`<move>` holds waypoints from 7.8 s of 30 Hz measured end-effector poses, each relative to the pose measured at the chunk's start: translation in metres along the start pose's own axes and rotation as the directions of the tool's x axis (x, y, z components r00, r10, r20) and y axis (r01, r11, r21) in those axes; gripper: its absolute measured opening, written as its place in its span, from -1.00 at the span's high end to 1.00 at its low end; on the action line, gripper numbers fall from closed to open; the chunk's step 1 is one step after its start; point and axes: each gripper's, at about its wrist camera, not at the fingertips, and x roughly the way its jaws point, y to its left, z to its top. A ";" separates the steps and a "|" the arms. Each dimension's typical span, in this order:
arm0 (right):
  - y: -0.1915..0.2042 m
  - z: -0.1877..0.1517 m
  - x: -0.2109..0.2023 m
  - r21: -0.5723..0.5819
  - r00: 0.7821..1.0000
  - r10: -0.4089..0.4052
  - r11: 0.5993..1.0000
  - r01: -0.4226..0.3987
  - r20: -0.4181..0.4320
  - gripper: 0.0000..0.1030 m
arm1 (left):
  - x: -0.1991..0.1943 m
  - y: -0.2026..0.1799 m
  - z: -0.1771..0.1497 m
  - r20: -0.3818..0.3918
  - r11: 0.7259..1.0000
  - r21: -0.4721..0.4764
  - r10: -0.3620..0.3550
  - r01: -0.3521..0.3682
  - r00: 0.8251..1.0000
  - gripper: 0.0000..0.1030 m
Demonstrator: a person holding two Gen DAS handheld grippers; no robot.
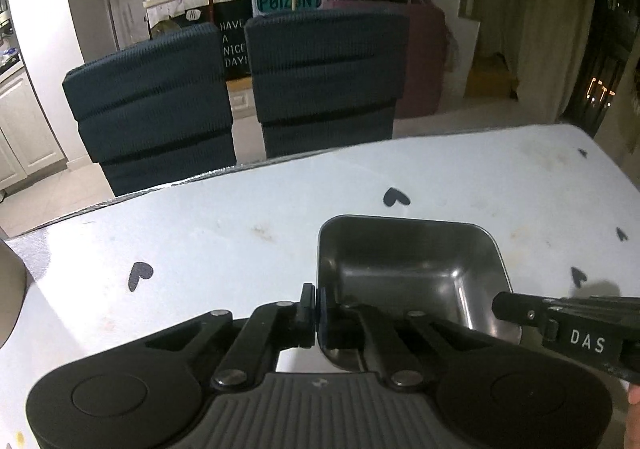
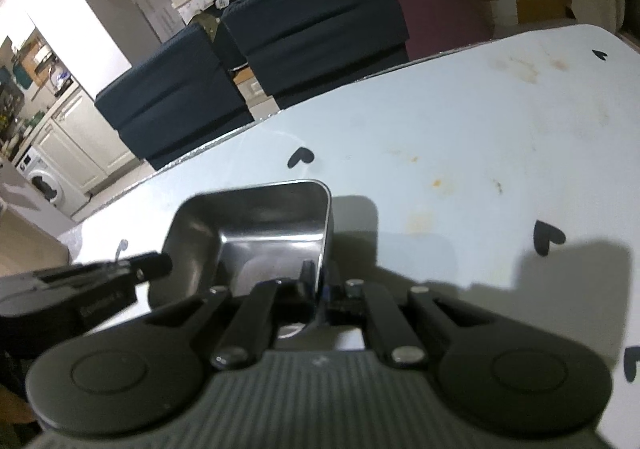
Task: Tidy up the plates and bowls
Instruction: 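Lift the small steel dish with both grippers and carry it toward the bowls, then lower the small steel dish toward the table beside the nested bowls, then set the small steel dish down and open both grippers, then move both tools to the round steel cup on the table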
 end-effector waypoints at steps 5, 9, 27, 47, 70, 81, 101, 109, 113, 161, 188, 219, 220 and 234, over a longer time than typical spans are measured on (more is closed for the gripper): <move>0.004 0.002 -0.017 -0.026 1.000 0.009 1.000 -0.009 0.015 0.91 | -0.024 -0.002 -0.004 0.030 0.999 -0.037 -0.004 0.005 1.000 0.97; 0.009 0.000 -0.043 -0.048 0.999 0.027 0.999 -0.026 0.034 0.91 | -0.057 -0.006 -0.006 0.072 0.997 -0.074 -0.004 0.009 0.997 0.97; -0.014 -0.026 -0.168 -0.120 0.989 0.106 0.988 -0.093 0.105 0.90 | -0.173 -0.053 -0.054 0.179 0.993 -0.108 -0.033 0.053 0.983 0.98; -0.071 -0.082 -0.242 -0.157 0.991 0.088 0.985 -0.071 0.104 0.88 | -0.214 -0.121 -0.116 0.177 0.972 -0.110 -0.185 0.207 0.967 0.97; -0.092 -0.100 -0.220 -0.196 0.999 -0.036 0.980 0.035 -0.002 0.89 | -0.161 -0.161 -0.153 -0.042 0.976 -0.024 -0.217 0.216 0.975 0.89; -0.094 -0.108 -0.208 -0.230 0.995 -0.084 0.971 0.071 -0.049 0.90 | -0.151 -0.169 -0.165 -0.104 0.979 0.012 -0.203 0.205 0.974 0.86; -0.089 -0.110 -0.194 -0.281 0.987 -0.134 0.954 0.106 -0.083 0.91 | -0.142 -0.174 -0.173 -0.148 0.979 0.014 -0.198 0.202 0.969 0.84; -0.085 -0.114 -0.181 -0.329 0.976 -0.195 0.932 0.152 -0.101 0.93 | -0.139 -0.173 -0.173 -0.157 0.977 0.013 -0.210 0.215 0.965 0.84; -0.085 -0.115 -0.175 -0.352 0.969 -0.219 0.921 0.167 -0.113 0.93 | -0.137 -0.172 -0.173 -0.162 0.975 0.018 -0.216 0.222 0.963 0.83; -0.125 -0.086 -0.145 -0.271 0.959 -0.261 0.936 0.224 -0.107 0.85 | -0.105 -0.121 -0.144 -0.116 0.965 -0.183 -0.213 0.190 0.970 0.98; -0.125 -0.092 -0.129 -0.300 0.973 -0.146 0.950 0.087 -0.180 0.92 | -0.100 -0.160 -0.147 -0.146 0.956 -0.122 -0.283 0.266 0.948 0.48; -0.100 -0.080 -0.199 -0.298 0.990 -0.128 0.944 0.139 0.056 -0.99 | -0.169 -0.106 -0.119 0.049 0.968 -0.120 -0.214 0.218 0.976 -1.00; -0.095 -0.079 -0.199 -0.301 0.991 -0.122 0.944 0.135 0.059 -0.99 | -0.173 -0.100 -0.117 0.057 0.968 -0.127 -0.209 0.214 0.976 -1.00; -0.006 -0.071 -0.176 -0.377 0.996 -0.020 0.925 0.049 0.081 -0.99 | -0.200 -0.011 -0.107 0.089 0.973 -0.201 -0.097 0.113 0.991 -1.00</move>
